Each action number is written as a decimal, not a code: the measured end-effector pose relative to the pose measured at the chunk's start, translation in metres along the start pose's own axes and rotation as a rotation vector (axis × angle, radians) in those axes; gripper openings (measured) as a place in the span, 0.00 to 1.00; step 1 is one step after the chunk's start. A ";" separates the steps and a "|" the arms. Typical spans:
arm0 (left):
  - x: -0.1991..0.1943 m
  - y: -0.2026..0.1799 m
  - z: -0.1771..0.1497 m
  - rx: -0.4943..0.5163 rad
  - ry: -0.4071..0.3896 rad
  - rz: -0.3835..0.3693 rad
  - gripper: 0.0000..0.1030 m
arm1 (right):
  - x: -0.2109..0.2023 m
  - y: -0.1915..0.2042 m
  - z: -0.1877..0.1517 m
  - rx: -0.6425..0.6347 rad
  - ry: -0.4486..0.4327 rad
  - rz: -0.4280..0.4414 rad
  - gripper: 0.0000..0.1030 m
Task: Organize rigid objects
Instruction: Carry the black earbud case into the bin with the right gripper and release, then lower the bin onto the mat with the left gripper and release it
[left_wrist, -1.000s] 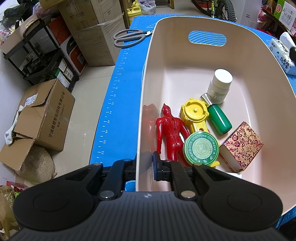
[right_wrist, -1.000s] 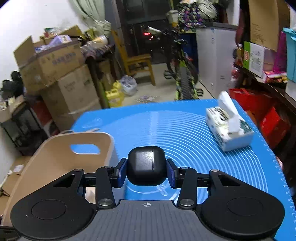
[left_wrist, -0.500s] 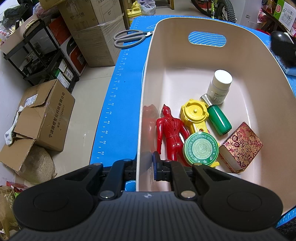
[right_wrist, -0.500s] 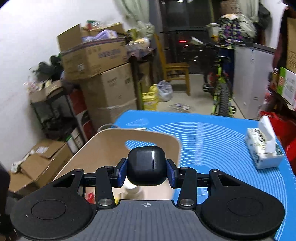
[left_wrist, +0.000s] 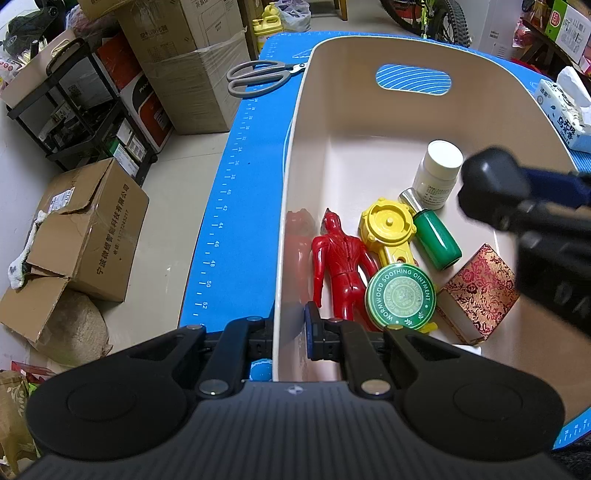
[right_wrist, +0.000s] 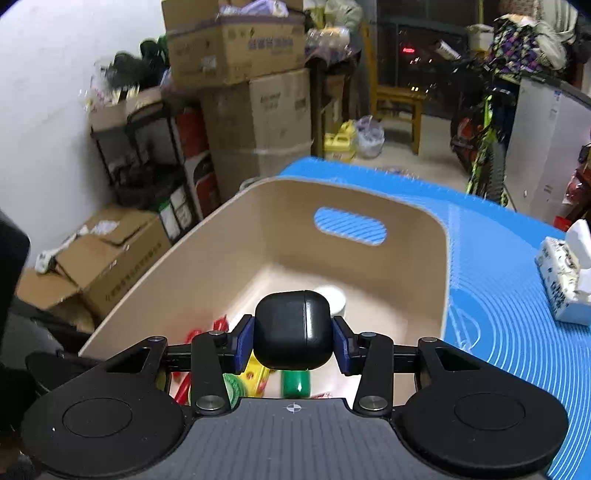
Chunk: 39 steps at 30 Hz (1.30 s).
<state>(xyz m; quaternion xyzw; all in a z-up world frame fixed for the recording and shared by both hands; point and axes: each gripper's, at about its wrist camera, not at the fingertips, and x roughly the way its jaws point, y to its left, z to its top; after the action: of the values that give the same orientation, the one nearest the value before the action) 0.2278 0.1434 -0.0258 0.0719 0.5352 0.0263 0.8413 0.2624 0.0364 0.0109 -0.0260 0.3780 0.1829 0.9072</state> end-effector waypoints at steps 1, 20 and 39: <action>0.000 0.000 0.000 0.000 0.000 0.000 0.13 | 0.002 0.001 -0.003 -0.003 0.014 0.001 0.49; -0.007 -0.002 0.001 -0.016 -0.026 0.007 0.17 | -0.008 -0.014 0.000 0.060 0.026 0.009 0.63; -0.099 -0.028 -0.020 -0.041 -0.260 0.037 0.82 | -0.118 -0.052 -0.026 0.157 -0.116 -0.104 0.89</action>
<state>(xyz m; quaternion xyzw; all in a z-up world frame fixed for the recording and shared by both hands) 0.1663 0.1054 0.0506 0.0673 0.4194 0.0433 0.9043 0.1869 -0.0534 0.0694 0.0362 0.3362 0.1066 0.9350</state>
